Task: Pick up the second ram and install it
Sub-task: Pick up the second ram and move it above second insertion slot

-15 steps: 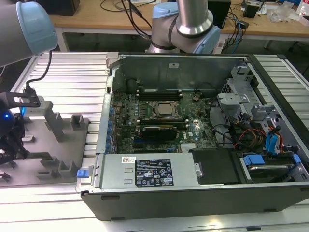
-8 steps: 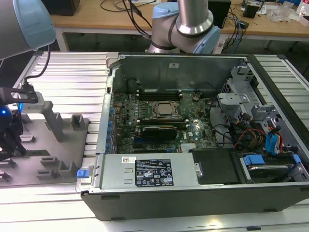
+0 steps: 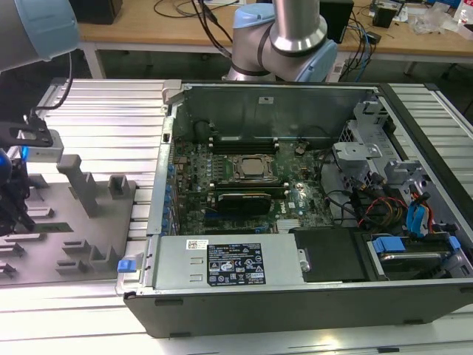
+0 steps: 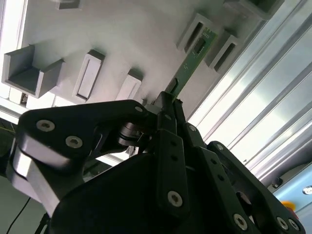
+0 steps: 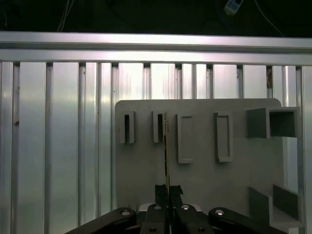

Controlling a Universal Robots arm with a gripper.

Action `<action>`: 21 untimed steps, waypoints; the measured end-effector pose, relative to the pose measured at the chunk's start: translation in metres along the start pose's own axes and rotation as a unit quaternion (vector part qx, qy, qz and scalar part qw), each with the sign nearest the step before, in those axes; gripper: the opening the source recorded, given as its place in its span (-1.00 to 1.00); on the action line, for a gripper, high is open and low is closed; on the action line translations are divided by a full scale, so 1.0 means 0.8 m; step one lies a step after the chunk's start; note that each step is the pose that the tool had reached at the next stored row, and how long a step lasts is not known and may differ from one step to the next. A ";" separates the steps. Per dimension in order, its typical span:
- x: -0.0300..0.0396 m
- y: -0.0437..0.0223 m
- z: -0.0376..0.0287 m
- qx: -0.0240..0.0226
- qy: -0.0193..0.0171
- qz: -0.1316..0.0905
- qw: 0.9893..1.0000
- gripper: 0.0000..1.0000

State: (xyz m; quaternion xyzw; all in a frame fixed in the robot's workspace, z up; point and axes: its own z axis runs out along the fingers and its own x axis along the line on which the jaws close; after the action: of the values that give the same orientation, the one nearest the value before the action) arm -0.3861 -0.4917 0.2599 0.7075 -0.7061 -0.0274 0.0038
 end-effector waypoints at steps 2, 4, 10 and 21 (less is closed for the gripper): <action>-0.0004 0.0002 -0.0052 0.000 0.000 0.000 1.000 -0.73; -0.0009 0.0005 -0.0115 0.000 0.000 0.000 1.000 -0.73; -0.0021 0.0010 -0.0242 0.000 0.000 0.000 1.000 -0.73; -0.0043 0.0020 -0.0467 0.000 0.000 0.000 1.000 -0.73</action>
State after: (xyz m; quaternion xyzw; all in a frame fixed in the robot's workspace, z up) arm -0.3861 -0.4896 0.2974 0.7075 -0.7061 -0.0272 0.0040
